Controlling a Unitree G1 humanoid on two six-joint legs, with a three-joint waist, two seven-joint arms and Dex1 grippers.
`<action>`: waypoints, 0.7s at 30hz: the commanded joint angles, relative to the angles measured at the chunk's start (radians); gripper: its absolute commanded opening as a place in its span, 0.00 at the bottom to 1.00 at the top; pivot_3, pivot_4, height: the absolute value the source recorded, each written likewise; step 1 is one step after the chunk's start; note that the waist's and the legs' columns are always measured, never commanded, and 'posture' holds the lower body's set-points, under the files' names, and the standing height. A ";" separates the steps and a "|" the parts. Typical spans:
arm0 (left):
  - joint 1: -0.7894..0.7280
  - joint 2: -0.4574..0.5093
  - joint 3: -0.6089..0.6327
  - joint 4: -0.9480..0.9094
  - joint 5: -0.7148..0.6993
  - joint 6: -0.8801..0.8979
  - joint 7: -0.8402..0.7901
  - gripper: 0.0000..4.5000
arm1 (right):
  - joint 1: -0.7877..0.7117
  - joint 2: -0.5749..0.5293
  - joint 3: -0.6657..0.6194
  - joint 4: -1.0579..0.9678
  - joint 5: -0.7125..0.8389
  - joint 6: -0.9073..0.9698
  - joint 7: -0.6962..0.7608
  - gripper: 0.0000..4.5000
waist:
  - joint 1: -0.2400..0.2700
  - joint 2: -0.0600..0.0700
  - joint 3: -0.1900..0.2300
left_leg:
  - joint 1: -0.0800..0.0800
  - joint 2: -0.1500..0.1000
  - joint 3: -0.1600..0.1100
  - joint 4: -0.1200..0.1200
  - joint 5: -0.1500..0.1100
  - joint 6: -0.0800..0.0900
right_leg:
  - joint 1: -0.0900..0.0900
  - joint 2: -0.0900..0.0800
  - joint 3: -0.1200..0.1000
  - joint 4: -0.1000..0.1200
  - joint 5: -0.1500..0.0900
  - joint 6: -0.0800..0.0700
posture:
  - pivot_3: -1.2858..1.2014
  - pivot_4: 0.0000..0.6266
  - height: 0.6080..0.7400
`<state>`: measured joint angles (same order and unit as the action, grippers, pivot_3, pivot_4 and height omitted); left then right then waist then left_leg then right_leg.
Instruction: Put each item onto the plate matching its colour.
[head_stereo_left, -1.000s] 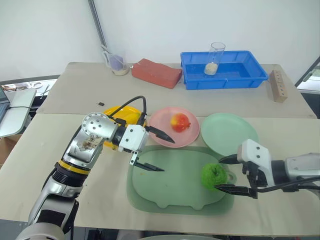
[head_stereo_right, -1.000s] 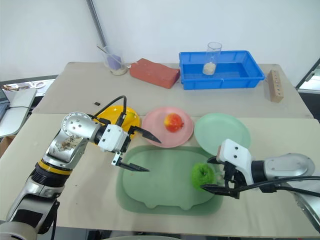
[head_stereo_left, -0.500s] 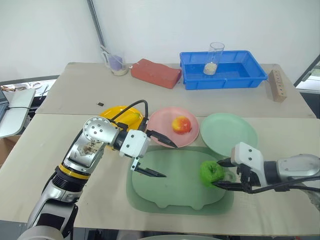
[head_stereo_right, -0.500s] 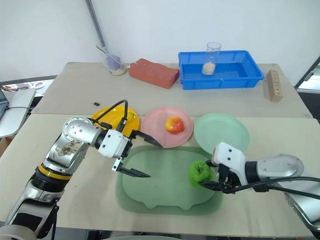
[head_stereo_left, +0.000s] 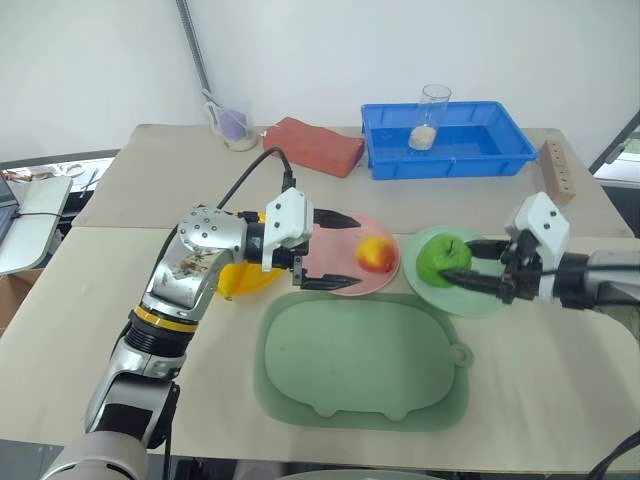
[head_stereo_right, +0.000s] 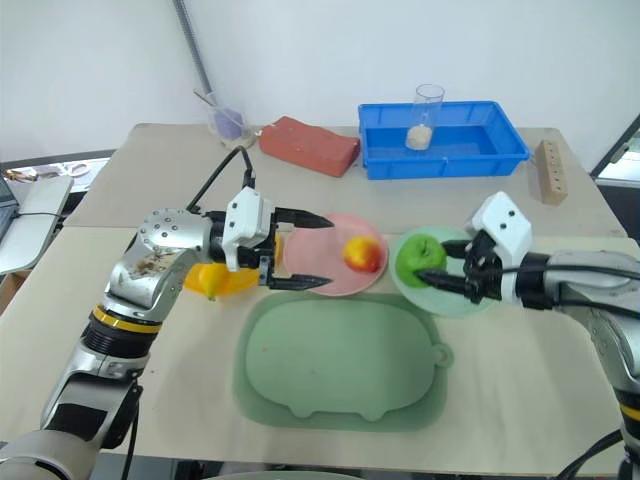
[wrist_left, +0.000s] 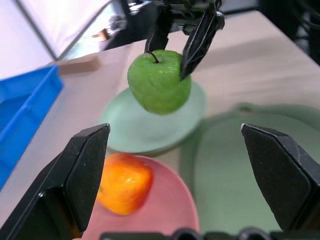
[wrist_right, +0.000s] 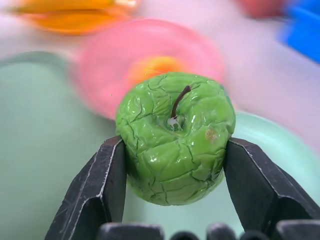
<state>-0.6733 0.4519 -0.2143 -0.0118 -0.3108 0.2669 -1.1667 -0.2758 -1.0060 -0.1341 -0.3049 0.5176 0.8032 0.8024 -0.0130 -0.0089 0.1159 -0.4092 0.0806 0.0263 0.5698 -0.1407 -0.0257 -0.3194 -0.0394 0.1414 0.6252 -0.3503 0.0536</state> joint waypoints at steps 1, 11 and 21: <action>-0.020 -0.001 0.012 -0.008 0.003 0.013 0.025 1.00 | -0.035 0.012 0.062 0.080 -0.098 -0.060 -0.018 0.57 | -0.001 0.001 0.000 | 0.001 0.000 0.000 0.000 0.000 0.000 | 0.000 0.000 0.000 0.000 0.000 0.000 | 0.52 0.24 1.00; 0.000 0.026 0.040 -0.019 -0.007 0.040 0.055 1.00 | -0.058 0.022 0.013 0.156 -0.120 -0.086 0.017 0.99 | 0.001 0.002 0.000 | 0.001 0.000 0.000 0.001 0.000 0.000 | 0.001 0.000 0.001 0.000 0.000 0.000 | 0.52 0.24 1.00; 0.029 0.178 0.324 0.127 -0.006 0.169 0.313 1.00 | 0.034 0.021 -0.329 0.142 -0.018 -0.111 0.054 0.99 | -0.005 0.002 0.000 | 0.002 0.000 0.000 -0.001 0.000 0.000 | 0.001 0.000 0.000 0.001 0.000 0.000 | 0.52 0.24 1.00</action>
<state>-0.6468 0.6011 0.0077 0.0828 -0.3140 0.4239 -0.9251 -0.2421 -0.9749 -0.3817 -0.1687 0.4959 0.7246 0.8806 -0.0183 -0.0068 0.1158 -0.4068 0.0806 0.0263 0.5689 -0.1408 -0.0256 -0.3181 -0.0393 0.1419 0.6257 -0.3505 0.0538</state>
